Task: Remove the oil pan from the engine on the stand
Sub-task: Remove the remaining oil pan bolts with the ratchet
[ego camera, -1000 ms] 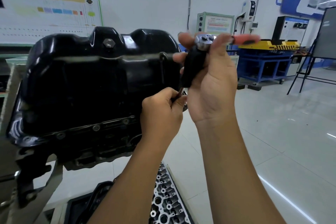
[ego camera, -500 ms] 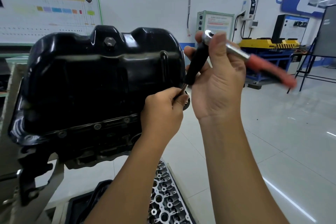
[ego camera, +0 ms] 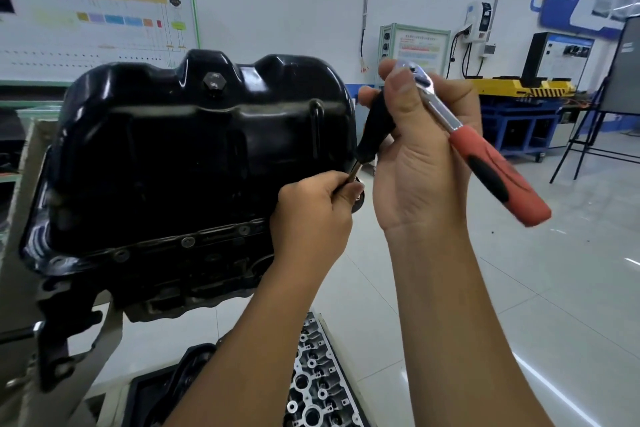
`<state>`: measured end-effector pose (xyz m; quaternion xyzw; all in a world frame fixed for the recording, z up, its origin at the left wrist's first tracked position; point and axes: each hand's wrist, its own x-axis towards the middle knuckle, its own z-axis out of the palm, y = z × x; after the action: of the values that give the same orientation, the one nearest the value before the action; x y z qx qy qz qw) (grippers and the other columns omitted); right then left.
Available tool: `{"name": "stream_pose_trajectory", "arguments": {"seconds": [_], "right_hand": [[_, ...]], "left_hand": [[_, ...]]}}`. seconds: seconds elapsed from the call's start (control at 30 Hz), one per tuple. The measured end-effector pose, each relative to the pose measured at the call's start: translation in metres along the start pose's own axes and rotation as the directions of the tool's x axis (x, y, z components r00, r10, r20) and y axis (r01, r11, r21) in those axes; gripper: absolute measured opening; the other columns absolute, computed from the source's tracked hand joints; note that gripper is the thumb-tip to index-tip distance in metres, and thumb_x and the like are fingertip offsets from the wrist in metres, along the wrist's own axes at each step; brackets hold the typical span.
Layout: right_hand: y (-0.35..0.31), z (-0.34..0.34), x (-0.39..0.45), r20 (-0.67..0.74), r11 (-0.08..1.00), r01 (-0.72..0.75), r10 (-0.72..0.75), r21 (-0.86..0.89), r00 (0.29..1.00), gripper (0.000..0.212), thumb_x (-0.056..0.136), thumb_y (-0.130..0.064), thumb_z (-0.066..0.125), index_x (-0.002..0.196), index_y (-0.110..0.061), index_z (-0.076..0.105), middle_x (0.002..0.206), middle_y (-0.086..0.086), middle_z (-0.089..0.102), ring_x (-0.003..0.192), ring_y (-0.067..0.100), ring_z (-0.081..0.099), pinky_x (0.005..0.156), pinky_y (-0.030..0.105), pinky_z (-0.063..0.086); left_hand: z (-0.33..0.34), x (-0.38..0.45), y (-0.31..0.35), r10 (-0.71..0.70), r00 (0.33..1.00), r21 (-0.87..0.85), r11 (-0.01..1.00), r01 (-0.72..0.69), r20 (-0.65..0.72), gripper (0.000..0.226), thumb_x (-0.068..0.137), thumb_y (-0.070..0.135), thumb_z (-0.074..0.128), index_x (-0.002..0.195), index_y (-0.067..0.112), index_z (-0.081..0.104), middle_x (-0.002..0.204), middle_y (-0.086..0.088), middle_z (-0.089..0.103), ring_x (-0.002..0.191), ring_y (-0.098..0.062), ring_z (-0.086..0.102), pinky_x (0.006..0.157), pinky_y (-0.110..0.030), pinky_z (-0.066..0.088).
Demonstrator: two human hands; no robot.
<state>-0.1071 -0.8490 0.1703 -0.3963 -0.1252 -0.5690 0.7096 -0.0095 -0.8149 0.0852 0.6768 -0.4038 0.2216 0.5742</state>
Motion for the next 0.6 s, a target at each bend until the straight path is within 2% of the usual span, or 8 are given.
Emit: {"name": "stream_pose_trajectory", "arguments": {"seconds": [0.1, 0.2, 0.3, 0.33, 0.4, 0.5, 0.6], "right_hand": [[0.0023, 0.0021, 0.0009, 0.012, 0.998, -0.055, 0.055, 0.029, 0.998, 0.022, 0.098, -0.027, 0.062, 0.103, -0.006, 0.061, 0.098, 0.009, 0.076, 0.075, 0.023, 0.069, 0.068, 0.032, 0.057], [0.0018, -0.0018, 0.0054, 0.008, 0.992, -0.128, 0.128, 0.013, 0.992, 0.04, 0.108, -0.039, 0.043, 0.112, -0.002, 0.056, 0.095, 0.01, 0.074, 0.067, 0.02, 0.063, 0.063, 0.031, 0.049], [-0.0015, -0.003, 0.0039, 0.045, 0.992, -0.123, 0.122, 0.017, 0.991, 0.025, 0.101, -0.031, 0.057, 0.102, -0.006, 0.059, 0.094, 0.011, 0.072, 0.07, 0.024, 0.062, 0.07, 0.035, 0.053], [-0.003, -0.0022, 0.0027, 0.046, 0.995, -0.099, 0.098, 0.012, 0.994, 0.02, 0.093, -0.026, 0.066, 0.099, -0.009, 0.059, 0.094, 0.01, 0.072, 0.073, 0.026, 0.064, 0.073, 0.038, 0.055], [-0.0027, -0.0033, 0.0017, 0.023, 1.0, -0.031, 0.031, -0.004, 0.999, 0.03, 0.081, -0.02, 0.074, 0.1, -0.01, 0.053, 0.096, 0.01, 0.072, 0.078, 0.029, 0.067, 0.078, 0.04, 0.057], [-0.0009, -0.0034, 0.0026, 0.045, 0.998, -0.057, 0.056, 0.006, 0.997, 0.014, 0.098, -0.023, 0.063, 0.103, -0.011, 0.057, 0.102, 0.01, 0.074, 0.078, 0.026, 0.069, 0.069, 0.033, 0.053], [-0.0011, -0.0059, 0.0059, 0.029, 0.991, -0.129, 0.13, -0.03, 0.991, 0.031, 0.108, -0.038, 0.045, 0.107, -0.011, 0.059, 0.104, 0.009, 0.076, 0.071, 0.02, 0.067, 0.065, 0.032, 0.044]], "left_hand": [[0.0016, -0.0009, -0.0002, -0.01, 1.0, -0.015, 1.0, 0.009, -0.022, 0.016, 0.087, 0.044, 0.061, 0.09, 0.033, 0.072, 0.054, 0.022, 0.058, 0.049, -0.003, 0.056, 0.049, -0.027, 0.048], [0.0009, -0.0014, -0.0023, 0.039, 0.999, 0.019, 0.999, -0.039, 0.005, 0.015, 0.09, 0.041, 0.061, 0.083, 0.03, 0.069, 0.056, 0.023, 0.056, 0.049, -0.004, 0.049, 0.049, -0.022, 0.036], [0.0013, -0.0004, -0.0039, 0.026, 1.0, 0.009, 1.0, -0.026, 0.006, 0.007, 0.089, 0.041, 0.061, 0.092, 0.035, 0.065, 0.057, 0.021, 0.056, 0.048, -0.006, 0.05, 0.049, -0.031, 0.049], [0.0023, -0.0007, -0.0044, 0.02, 1.0, 0.0, 1.0, -0.02, -0.009, 0.006, 0.088, 0.04, 0.063, 0.092, 0.036, 0.066, 0.055, 0.022, 0.056, 0.046, -0.005, 0.048, 0.049, -0.031, 0.049], [0.0055, -0.002, -0.0042, 0.012, 0.999, -0.005, 1.0, -0.013, -0.053, 0.009, 0.086, 0.039, 0.067, 0.083, 0.03, 0.069, 0.053, 0.024, 0.054, 0.044, -0.003, 0.045, 0.05, -0.024, 0.04], [0.0073, -0.0025, -0.0043, 0.003, 0.996, -0.003, 1.0, -0.004, -0.086, 0.017, 0.085, 0.042, 0.067, 0.078, 0.027, 0.07, 0.053, 0.022, 0.052, 0.045, -0.004, 0.044, 0.052, -0.022, 0.033], [0.0047, -0.0021, -0.0046, 0.041, 0.999, 0.002, 0.999, -0.041, -0.009, 0.019, 0.09, 0.045, 0.061, 0.084, 0.028, 0.068, 0.057, 0.02, 0.056, 0.048, -0.006, 0.052, 0.048, -0.03, 0.044]]}}
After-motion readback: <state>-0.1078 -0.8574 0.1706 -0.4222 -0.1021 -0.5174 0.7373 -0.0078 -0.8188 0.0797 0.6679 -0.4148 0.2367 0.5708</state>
